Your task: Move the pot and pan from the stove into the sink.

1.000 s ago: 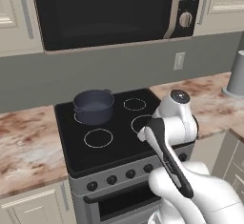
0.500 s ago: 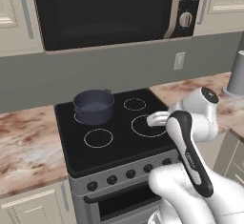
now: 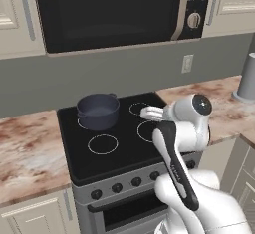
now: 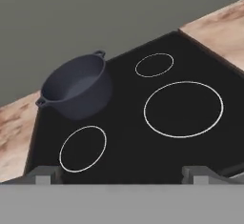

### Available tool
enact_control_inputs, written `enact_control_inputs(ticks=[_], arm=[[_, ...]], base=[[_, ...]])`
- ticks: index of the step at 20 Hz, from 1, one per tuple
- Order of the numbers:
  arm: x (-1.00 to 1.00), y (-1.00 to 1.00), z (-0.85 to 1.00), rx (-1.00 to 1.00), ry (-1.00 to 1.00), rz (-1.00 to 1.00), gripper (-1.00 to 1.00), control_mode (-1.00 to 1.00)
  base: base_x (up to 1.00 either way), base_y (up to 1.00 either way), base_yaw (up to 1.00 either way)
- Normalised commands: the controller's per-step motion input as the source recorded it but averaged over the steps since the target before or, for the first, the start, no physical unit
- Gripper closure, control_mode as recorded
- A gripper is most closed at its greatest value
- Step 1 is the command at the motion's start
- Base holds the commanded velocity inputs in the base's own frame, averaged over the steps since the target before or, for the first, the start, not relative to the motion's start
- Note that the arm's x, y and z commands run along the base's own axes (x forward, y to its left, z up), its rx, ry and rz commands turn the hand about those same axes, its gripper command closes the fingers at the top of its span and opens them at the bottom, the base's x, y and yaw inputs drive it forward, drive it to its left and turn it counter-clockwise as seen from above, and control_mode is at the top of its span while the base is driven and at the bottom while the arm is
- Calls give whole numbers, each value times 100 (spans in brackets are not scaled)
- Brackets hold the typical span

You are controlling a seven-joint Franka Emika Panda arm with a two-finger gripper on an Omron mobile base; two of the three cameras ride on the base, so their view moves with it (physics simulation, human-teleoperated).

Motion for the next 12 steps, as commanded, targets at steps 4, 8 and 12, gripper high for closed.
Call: enact_control_inputs(ticks=[4, 8, 12], arm=[[61, 39, 4, 1, -4, -26, -100, -100], [12, 0, 3, 1, 2, -3, -100, -100], [6, -12, 0, 12, 3, 2, -100, -100]], base=[[0, 0, 0], [0, 0, 0], [0, 0, 0]])
